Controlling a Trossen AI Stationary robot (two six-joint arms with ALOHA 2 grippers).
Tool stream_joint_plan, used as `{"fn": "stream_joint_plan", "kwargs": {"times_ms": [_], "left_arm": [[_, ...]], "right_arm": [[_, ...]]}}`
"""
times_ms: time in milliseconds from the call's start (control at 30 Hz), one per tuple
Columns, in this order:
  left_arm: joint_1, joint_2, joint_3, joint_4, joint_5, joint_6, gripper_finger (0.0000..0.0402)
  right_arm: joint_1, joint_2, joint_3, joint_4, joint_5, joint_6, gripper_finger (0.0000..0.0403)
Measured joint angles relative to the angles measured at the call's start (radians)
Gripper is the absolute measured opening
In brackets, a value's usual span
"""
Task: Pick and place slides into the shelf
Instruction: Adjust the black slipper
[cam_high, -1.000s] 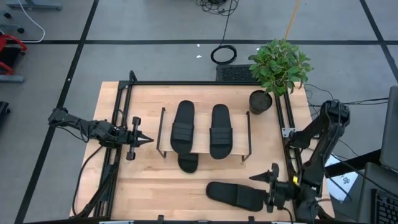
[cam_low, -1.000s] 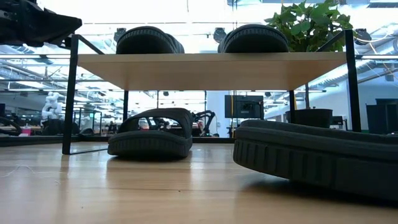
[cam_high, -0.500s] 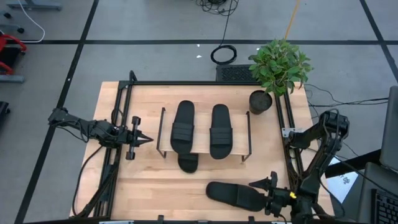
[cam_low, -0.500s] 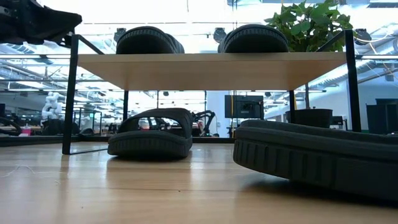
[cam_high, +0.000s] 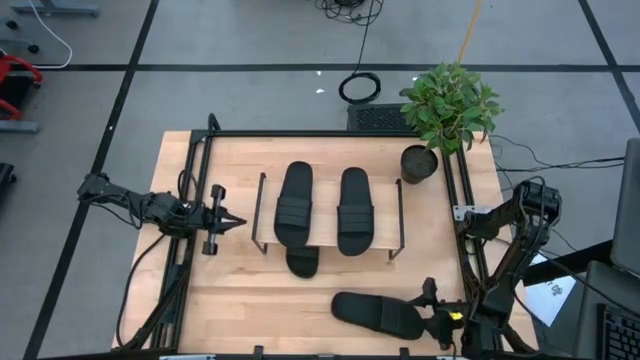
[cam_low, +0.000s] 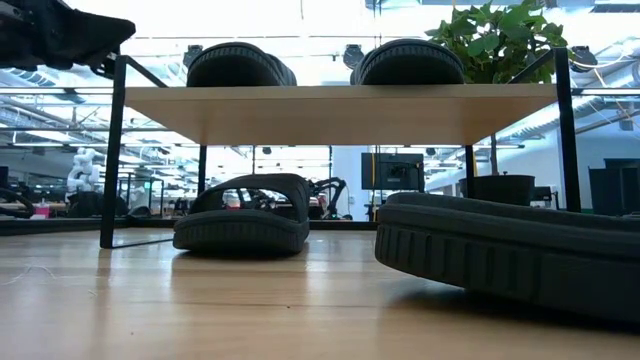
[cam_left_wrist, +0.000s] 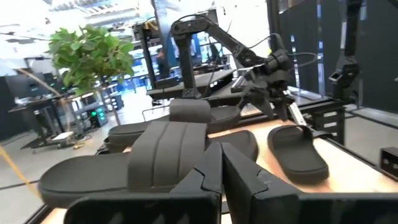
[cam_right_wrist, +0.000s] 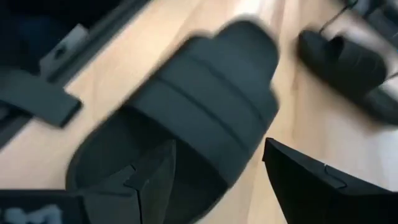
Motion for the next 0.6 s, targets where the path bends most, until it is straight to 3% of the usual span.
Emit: {"fn": "stream_joint_plan", "kwargs": {"times_ms": [133,400,600], "left_arm": [[0.0,0.0,0.0,0.0,-0.025,-0.002,0.0001],[0.0,0.0,0.0,0.0,-0.065,-0.011,0.0011],[0.0,0.0,0.0,-0.004,-0.065,-0.029,0.0002]], "right_arm": [[-0.028,0.0,0.0,-0.044,-0.089,0.068,0.0236],[-0.032,0.006,0.0,-0.039,-0.084,-0.016,0.0236],[-0.049,0.097,0.0,-0.012,-0.052,-0.082,0.0236]]}}
